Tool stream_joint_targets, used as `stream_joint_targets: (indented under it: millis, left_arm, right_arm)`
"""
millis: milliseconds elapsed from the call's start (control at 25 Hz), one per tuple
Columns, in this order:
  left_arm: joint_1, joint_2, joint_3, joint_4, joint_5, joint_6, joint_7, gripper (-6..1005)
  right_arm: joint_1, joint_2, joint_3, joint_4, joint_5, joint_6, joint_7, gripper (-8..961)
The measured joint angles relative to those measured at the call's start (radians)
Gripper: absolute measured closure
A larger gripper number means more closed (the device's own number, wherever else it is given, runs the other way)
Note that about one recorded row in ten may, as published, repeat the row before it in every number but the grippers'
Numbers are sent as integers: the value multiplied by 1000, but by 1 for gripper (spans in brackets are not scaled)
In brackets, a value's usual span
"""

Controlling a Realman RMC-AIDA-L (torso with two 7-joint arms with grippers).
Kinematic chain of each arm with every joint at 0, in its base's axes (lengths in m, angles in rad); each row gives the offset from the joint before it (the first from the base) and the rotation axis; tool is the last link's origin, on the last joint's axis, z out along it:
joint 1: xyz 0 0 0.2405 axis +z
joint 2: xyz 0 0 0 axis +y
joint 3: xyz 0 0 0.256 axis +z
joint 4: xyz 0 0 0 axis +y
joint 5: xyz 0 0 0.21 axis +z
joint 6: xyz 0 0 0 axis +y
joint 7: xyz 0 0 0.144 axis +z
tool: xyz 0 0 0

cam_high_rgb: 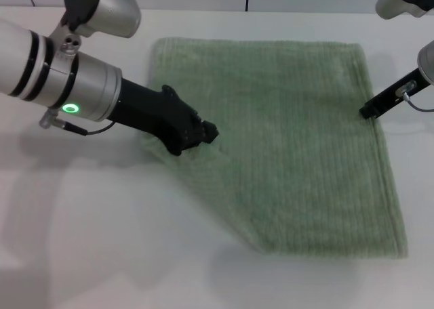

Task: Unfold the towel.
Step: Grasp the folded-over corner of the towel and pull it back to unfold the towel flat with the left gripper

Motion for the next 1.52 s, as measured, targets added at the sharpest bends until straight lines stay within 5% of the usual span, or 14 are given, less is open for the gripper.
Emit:
stream_joint_targets:
  millis: [1520]
  left_arm:
    - [113, 7, -135, 16, 49, 123, 9, 971]
  right_arm:
    - [2, -2, -1, 2, -11, 0, 0, 954]
